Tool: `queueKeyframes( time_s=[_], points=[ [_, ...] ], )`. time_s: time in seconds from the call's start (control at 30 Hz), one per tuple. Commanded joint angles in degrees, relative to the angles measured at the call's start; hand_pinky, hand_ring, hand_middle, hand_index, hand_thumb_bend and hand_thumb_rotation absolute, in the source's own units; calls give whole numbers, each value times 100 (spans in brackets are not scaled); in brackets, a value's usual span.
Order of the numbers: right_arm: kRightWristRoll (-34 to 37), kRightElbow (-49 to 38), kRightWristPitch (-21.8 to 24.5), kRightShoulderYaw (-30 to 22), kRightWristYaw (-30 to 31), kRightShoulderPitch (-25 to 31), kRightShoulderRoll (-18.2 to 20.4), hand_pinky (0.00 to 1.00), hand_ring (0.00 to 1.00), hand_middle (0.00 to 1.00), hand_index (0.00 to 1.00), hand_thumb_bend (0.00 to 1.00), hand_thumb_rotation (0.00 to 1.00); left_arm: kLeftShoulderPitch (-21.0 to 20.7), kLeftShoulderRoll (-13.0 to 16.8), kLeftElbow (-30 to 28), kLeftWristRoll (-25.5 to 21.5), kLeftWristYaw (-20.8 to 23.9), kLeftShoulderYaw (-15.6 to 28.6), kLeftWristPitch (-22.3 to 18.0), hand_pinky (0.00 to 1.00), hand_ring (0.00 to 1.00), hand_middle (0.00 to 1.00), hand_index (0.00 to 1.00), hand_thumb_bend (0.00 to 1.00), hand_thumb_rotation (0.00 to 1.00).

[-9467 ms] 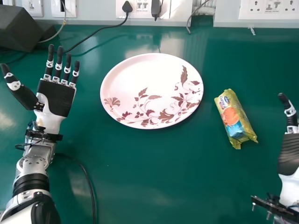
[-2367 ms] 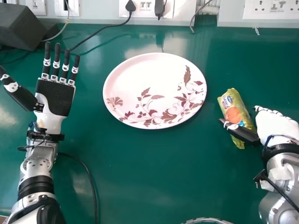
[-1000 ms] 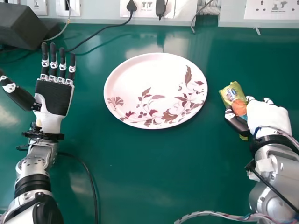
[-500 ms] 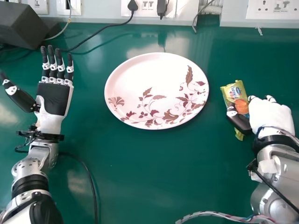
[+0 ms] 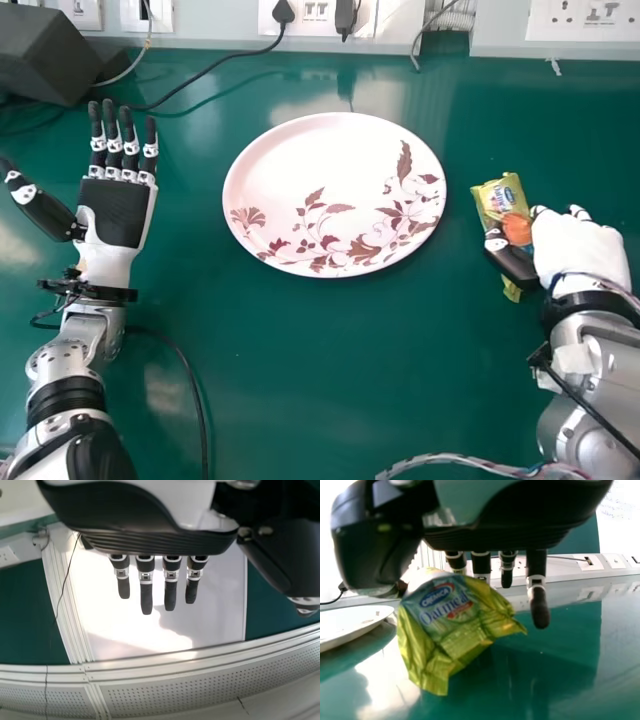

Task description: Pick up biscuit and place it in the plate

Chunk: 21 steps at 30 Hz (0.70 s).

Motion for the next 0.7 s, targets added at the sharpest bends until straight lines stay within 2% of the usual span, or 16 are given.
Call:
queueKeyframes(
  time_s=[0.0, 0.5, 0.53, 0.57, 0.67],
  points=[
    [49, -76, 36, 7, 84, 148, 32, 20, 40, 49, 50, 50, 0, 446, -241, 165, 85, 75, -17, -2, 95, 85, 90, 93, 100, 62],
    [-44, -497, 52, -115, 374, 187, 67, 16, 42, 48, 50, 50, 0, 474, -204, 128, 121, 133, -32, 40, 96, 86, 91, 94, 100, 62],
    [-55, -531, 45, -124, 400, 187, 67, 15, 33, 48, 50, 51, 0, 473, -197, 135, 129, 122, -37, 40, 96, 86, 91, 94, 100, 62],
    [-67, -565, 40, -133, 422, 187, 71, 15, 29, 48, 50, 51, 0, 471, -190, 150, 134, 83, -44, 41, 95, 86, 91, 94, 100, 62],
    [-99, -664, 16, -159, 472, 187, 82, 15, 24, 47, 50, 51, 0, 468, -180, 177, 144, -4, -56, 39, 93, 85, 91, 94, 100, 62]
  ],
)
